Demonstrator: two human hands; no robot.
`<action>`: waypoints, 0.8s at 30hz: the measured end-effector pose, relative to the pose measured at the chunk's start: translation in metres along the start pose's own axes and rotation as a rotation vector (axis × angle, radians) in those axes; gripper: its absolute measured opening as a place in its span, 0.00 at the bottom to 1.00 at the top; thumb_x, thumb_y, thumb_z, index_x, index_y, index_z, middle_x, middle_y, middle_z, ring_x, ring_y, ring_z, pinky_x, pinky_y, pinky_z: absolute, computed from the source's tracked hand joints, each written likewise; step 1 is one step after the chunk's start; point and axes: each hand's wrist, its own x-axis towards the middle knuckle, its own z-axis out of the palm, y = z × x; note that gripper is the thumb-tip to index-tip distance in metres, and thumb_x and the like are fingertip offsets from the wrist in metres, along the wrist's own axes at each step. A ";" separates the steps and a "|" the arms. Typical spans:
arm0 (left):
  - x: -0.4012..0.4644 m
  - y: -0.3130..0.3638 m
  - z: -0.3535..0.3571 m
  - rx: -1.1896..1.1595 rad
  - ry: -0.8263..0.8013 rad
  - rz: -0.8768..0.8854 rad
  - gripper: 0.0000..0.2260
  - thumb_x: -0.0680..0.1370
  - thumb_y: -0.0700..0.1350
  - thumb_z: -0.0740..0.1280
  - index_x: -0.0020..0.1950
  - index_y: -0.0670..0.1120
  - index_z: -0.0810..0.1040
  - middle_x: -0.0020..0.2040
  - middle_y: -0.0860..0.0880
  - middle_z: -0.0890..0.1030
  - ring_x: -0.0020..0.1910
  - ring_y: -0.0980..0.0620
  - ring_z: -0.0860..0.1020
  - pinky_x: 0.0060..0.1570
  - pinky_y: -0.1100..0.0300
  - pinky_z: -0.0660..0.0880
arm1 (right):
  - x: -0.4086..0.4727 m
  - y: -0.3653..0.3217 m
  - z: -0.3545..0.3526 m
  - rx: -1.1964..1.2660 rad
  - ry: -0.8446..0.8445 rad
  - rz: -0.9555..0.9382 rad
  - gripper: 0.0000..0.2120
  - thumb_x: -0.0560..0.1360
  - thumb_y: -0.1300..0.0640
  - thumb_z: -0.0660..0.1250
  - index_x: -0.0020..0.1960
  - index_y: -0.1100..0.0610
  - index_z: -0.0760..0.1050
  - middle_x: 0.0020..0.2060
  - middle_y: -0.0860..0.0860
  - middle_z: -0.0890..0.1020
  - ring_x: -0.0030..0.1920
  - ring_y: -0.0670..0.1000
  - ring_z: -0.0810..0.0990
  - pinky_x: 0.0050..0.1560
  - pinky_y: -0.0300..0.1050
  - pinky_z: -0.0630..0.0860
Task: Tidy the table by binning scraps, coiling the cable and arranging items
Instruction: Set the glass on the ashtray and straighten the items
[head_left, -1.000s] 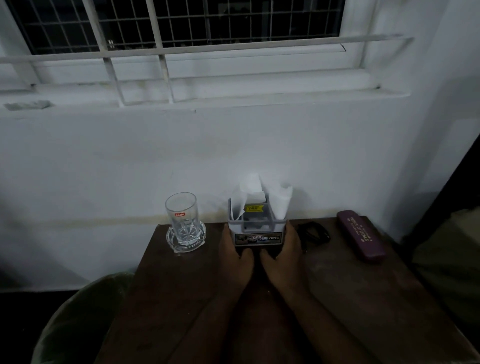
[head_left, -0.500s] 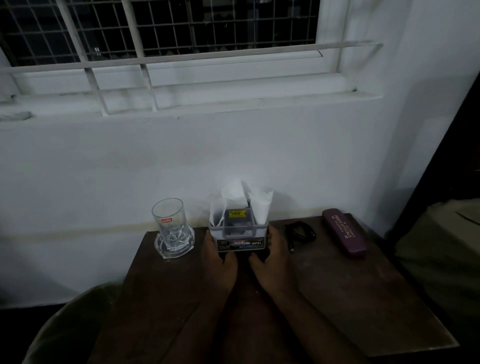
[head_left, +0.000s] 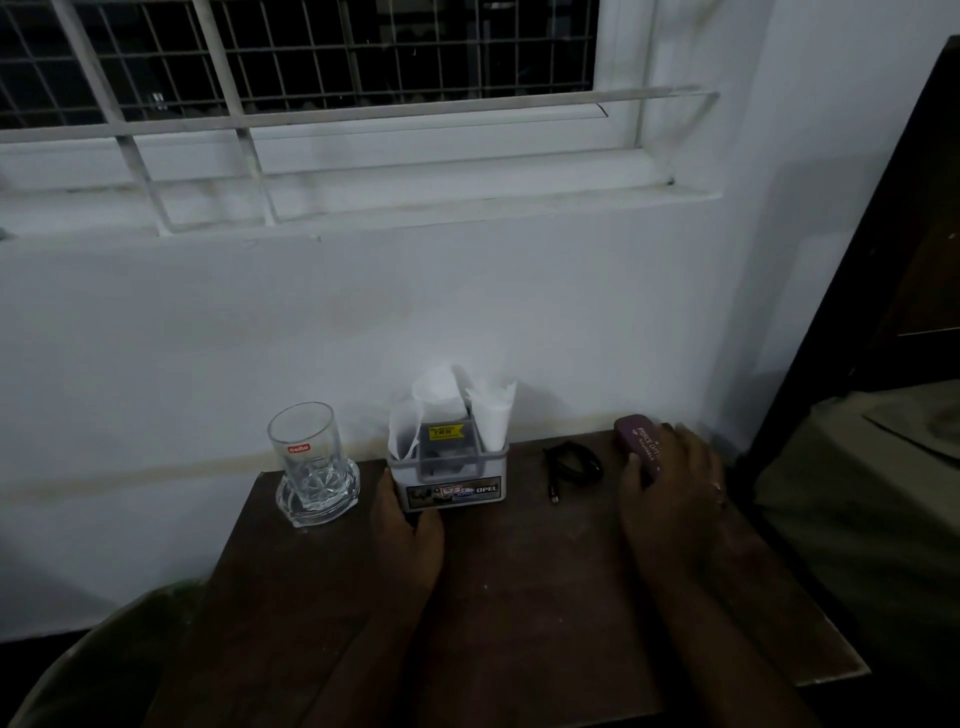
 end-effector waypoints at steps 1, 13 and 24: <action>0.000 -0.001 -0.001 -0.002 0.003 0.003 0.27 0.72 0.29 0.63 0.68 0.48 0.72 0.61 0.49 0.80 0.61 0.52 0.77 0.63 0.45 0.73 | 0.003 0.006 0.001 -0.041 -0.036 0.020 0.22 0.72 0.57 0.70 0.65 0.58 0.73 0.66 0.58 0.75 0.67 0.62 0.70 0.67 0.60 0.70; -0.046 0.011 0.017 0.268 0.210 0.551 0.20 0.72 0.43 0.66 0.63 0.40 0.72 0.60 0.44 0.75 0.61 0.50 0.72 0.68 0.60 0.65 | 0.002 0.018 0.011 -0.003 -0.147 0.196 0.27 0.69 0.51 0.71 0.67 0.54 0.72 0.68 0.57 0.74 0.66 0.62 0.71 0.65 0.57 0.71; -0.044 0.032 0.144 0.866 -0.533 0.478 0.34 0.76 0.51 0.57 0.80 0.51 0.47 0.81 0.50 0.41 0.78 0.46 0.37 0.76 0.47 0.45 | 0.004 0.020 0.009 0.042 -0.281 0.191 0.26 0.72 0.57 0.68 0.70 0.56 0.71 0.70 0.57 0.72 0.69 0.59 0.70 0.67 0.53 0.70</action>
